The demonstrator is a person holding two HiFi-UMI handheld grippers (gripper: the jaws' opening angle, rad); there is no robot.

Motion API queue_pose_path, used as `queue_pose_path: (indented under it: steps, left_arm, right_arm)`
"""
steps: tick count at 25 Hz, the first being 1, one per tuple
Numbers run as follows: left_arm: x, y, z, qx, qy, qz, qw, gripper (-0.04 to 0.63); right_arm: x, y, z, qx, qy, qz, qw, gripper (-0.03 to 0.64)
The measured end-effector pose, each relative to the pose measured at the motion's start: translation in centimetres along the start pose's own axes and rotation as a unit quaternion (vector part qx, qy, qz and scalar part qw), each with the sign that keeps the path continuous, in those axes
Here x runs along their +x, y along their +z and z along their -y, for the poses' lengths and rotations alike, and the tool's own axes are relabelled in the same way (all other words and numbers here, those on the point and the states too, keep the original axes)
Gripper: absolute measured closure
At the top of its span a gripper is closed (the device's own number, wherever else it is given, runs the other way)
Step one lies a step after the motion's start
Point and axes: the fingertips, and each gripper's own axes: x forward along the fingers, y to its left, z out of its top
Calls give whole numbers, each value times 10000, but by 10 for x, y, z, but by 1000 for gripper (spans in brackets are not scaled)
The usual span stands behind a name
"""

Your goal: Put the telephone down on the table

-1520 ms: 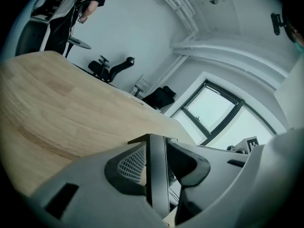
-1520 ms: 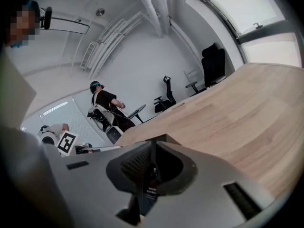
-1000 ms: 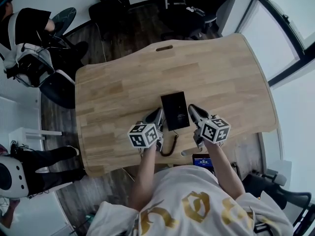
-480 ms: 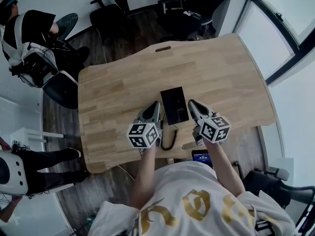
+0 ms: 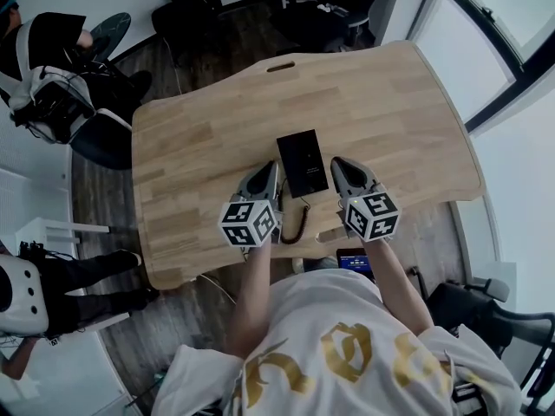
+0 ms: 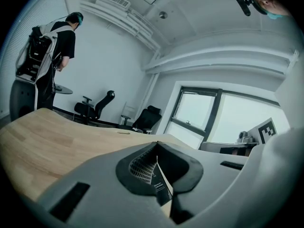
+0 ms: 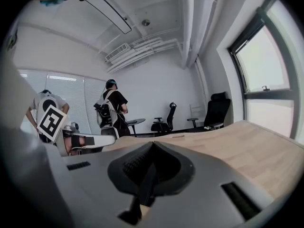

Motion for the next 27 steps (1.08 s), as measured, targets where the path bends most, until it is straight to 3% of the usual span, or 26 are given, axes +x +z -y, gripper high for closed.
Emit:
queue_pose_path:
  steps: [27]
  left_arm:
    - [10, -14, 22, 38, -154, -174, 9997, 584]
  right_arm:
    - [-25, -7, 11, -235, -68, 5, 9997, 604]
